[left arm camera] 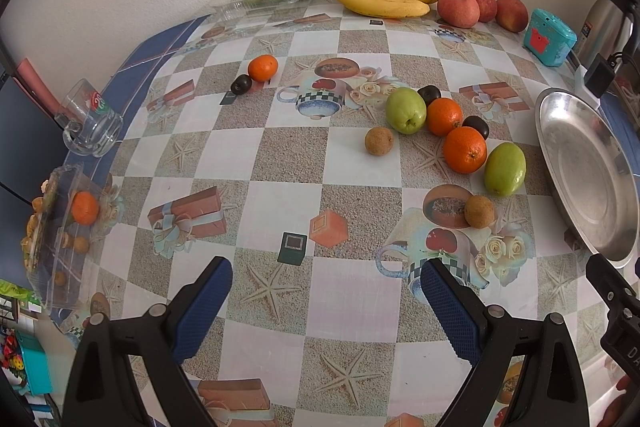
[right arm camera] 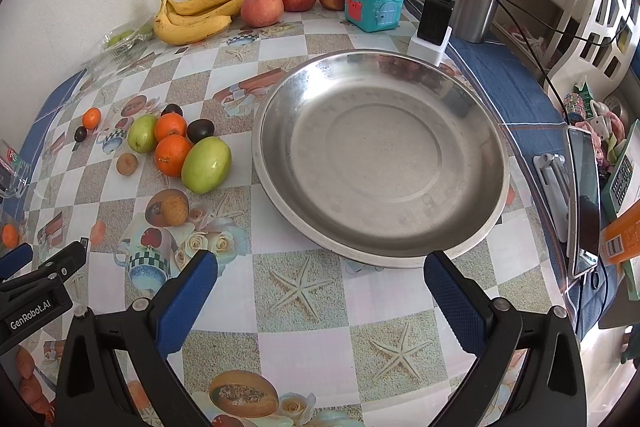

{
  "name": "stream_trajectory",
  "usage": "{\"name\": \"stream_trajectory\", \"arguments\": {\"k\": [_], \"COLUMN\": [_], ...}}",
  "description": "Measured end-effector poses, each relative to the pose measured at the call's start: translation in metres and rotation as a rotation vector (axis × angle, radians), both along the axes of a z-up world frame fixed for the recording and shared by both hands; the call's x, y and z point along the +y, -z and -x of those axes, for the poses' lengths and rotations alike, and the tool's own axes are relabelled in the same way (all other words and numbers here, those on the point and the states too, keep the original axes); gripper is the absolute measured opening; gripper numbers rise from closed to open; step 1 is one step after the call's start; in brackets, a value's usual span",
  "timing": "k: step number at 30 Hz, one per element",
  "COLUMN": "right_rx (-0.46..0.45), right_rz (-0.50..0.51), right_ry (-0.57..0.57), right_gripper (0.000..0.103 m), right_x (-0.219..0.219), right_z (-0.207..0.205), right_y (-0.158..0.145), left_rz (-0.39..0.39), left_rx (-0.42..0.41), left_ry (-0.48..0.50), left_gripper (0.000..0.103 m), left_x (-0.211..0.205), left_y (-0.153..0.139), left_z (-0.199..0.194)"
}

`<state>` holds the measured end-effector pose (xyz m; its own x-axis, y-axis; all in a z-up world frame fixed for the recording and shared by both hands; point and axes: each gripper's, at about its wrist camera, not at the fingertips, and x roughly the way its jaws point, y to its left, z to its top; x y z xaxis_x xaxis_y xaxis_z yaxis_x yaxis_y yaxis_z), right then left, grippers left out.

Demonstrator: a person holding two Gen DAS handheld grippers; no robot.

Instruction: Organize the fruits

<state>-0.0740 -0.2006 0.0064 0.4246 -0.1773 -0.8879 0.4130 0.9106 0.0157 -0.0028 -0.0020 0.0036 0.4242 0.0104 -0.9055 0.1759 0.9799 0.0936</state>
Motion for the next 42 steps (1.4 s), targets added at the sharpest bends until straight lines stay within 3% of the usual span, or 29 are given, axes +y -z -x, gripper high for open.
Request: {"name": "stream_trajectory", "arguments": {"k": [25, 29, 33, 42], "right_rx": [0.003, -0.010, -0.080, -0.158], "right_rz": [0.001, 0.002, -0.036, -0.096], "right_ry": [-0.001, -0.008, -0.022, -0.005], "right_gripper": [0.103, 0.103, 0.103, 0.103], "right_x": [0.002, 0.003, 0.005, -0.002], "right_z": [0.000, 0.001, -0.002, -0.035], "right_y": [0.001, -0.001, -0.016, -0.046], "left_rz": [-0.005, 0.046, 0.079, 0.151], "left_rx": [0.005, 0.029, 0.021, 0.001], "left_ry": [0.006, -0.022, -0.060, -0.150], "left_gripper": [0.097, 0.097, 0.097, 0.097], "left_x": [-0.002, 0.002, 0.002, -0.006], "left_y": [0.002, -0.003, -0.016, -0.031], "left_z": [0.000, -0.005, -0.016, -0.057]}}
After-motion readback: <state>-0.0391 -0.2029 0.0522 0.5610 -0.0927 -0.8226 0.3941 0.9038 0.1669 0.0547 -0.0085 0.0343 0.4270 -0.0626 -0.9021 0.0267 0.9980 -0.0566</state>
